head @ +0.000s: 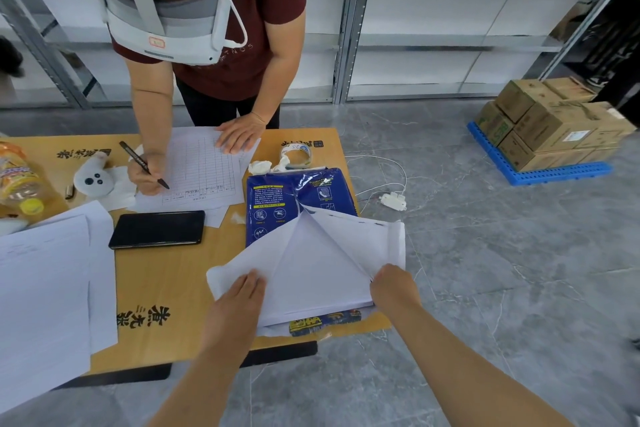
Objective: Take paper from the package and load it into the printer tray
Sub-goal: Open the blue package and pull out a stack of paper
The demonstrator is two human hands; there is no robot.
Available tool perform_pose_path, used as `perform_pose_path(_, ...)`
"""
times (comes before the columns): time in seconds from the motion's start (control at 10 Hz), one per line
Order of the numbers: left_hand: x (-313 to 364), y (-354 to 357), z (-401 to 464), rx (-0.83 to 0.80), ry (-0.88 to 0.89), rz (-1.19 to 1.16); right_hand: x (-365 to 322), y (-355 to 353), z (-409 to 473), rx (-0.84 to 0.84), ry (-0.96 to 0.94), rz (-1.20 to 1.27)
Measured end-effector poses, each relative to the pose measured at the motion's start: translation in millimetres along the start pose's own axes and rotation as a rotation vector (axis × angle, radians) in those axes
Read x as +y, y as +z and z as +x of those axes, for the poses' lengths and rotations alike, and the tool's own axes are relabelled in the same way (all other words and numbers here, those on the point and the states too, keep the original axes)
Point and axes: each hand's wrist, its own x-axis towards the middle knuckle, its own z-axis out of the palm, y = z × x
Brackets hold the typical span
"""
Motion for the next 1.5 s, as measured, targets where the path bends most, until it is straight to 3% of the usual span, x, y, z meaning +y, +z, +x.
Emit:
perform_pose_path(0.3, 9, -5, -2, -0.058, -0.025, -0.048, -13, -5, -7, -0.113, 0.151, 0.235)
perform_pose_path(0.4, 8, -2, 1, -0.074, -0.039, -0.060, -14, 3, -2, -0.077, 0.133, 0.199)
perform_pose_path(0.5, 6, -1, 2, -0.067, -0.034, -0.069, -21, -2, -14, -0.110, 0.014, 0.010)
perform_pose_path(0.7, 6, 0, 2, -0.050, -0.021, -0.093, -12, 5, -5, 0.006, 0.073, 0.132)
perform_pose_path(1.3, 7, 0, 1, -0.045, -0.010, -0.081, -9, -2, -1, 0.080, -0.022, 0.086)
perform_pose_path(1.5, 7, 0, 0, -0.042, -0.012, -0.095, -9, 0, 0, 0.108, -0.030, 0.192)
